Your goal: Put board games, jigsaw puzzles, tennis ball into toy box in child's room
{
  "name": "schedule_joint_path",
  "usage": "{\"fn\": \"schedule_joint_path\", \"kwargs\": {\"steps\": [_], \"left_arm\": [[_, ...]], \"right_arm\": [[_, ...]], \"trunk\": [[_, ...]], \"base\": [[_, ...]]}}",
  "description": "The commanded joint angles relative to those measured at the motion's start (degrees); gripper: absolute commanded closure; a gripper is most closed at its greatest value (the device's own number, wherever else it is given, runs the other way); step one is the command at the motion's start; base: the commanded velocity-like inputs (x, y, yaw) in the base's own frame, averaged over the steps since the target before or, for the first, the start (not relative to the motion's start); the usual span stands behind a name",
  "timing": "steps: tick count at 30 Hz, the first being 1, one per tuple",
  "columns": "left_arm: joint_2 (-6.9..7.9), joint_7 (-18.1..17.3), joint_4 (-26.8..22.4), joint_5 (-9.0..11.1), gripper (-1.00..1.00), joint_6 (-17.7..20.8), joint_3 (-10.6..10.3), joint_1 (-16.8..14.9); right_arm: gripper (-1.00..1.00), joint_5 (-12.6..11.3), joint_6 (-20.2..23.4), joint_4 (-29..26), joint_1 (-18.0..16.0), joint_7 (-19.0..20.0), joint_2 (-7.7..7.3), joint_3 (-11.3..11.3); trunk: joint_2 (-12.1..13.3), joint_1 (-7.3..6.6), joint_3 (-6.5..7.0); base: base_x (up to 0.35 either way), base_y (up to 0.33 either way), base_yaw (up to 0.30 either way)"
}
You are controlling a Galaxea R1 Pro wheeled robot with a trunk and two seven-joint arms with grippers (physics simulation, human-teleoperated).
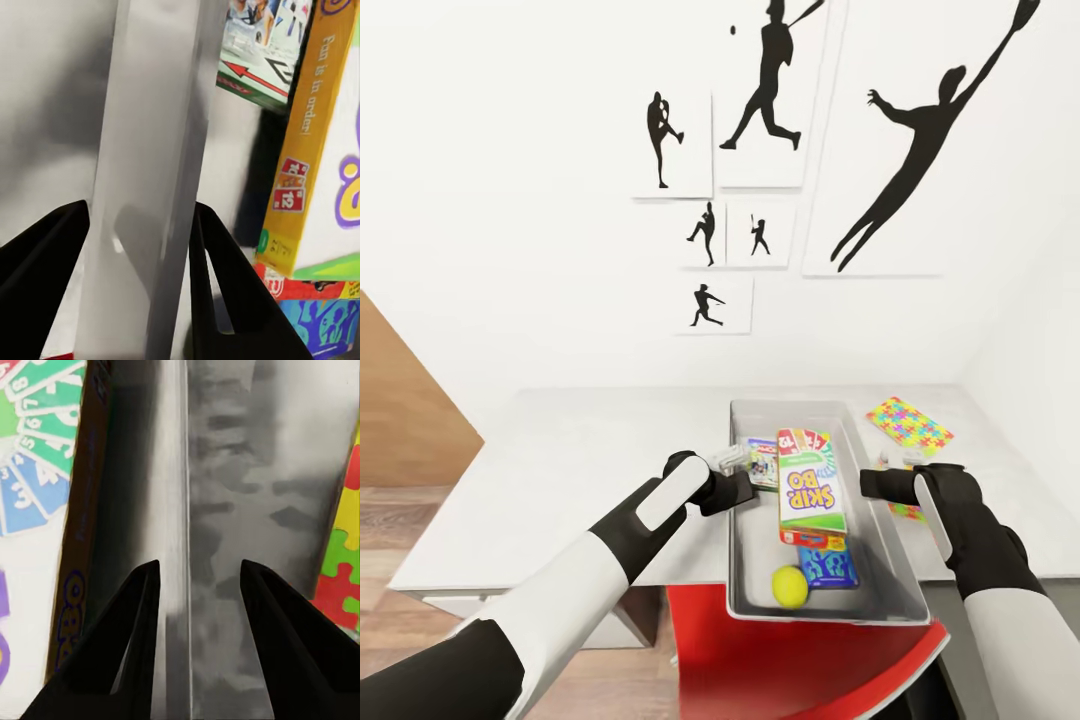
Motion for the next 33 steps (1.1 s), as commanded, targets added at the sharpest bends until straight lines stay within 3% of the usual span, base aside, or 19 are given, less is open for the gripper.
{"fn": "schedule_joint_path", "kwargs": {"steps": [1, 33], "left_arm": [[0.09, 0.64, -0.05, -0.63, 1.00, 0.32, -0.03, -0.08], [0.04, 0.56, -0.12, -0.62, 1.00, 0.38, 0.01, -0.08]], "right_arm": [[1.00, 0.89, 0.16, -0.09, 0.15, -0.05, 0.03, -0.04], [1.00, 0.89, 0.15, -0.43, 0.23, -0.05, 0.09, -0.04]], "trunk": [[-0.08, 0.09, -0.14], [-0.08, 0.09, -0.14]], "base": [[-0.002, 0.252, 0.000], [0.000, 0.319, 0.000]]}}
